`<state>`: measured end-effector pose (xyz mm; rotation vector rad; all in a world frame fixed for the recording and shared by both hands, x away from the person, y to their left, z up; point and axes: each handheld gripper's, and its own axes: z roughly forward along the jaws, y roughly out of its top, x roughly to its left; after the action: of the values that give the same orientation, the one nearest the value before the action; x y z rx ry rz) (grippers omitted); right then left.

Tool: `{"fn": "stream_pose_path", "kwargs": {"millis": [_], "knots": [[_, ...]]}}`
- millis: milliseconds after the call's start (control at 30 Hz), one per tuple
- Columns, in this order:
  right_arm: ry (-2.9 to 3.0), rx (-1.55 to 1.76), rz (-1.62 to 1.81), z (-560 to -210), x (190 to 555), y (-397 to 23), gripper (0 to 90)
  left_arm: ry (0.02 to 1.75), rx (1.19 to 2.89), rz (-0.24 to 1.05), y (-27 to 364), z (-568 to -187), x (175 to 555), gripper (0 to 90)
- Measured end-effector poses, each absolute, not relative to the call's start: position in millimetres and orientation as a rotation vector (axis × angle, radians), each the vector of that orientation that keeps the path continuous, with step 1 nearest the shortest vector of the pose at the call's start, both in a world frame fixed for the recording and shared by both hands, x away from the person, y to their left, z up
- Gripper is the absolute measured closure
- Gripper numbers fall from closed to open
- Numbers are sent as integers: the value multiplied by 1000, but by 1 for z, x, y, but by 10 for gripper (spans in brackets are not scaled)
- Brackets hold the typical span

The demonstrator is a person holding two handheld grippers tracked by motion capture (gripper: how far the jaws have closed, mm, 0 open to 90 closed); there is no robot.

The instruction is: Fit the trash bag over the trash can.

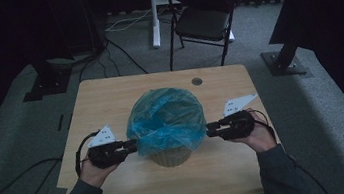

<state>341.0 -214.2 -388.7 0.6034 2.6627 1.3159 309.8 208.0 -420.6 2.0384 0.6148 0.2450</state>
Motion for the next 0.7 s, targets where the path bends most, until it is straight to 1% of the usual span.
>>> {"fn": "stream_pose_path", "kwargs": {"millis": [33,333,533,700], "knots": [[2659,595,1321,-387,340,-216,634,612,2039,252,209,-420,309,723],[2668,502,1366,-376,325,-223,576,611,2012,252,219,-417,303,618],[2660,471,1389,-372,320,-221,571,591,1986,234,224,-413,299,579],[2630,441,1461,-366,317,-215,565,526,1961,224,219,-404,293,539]]}}
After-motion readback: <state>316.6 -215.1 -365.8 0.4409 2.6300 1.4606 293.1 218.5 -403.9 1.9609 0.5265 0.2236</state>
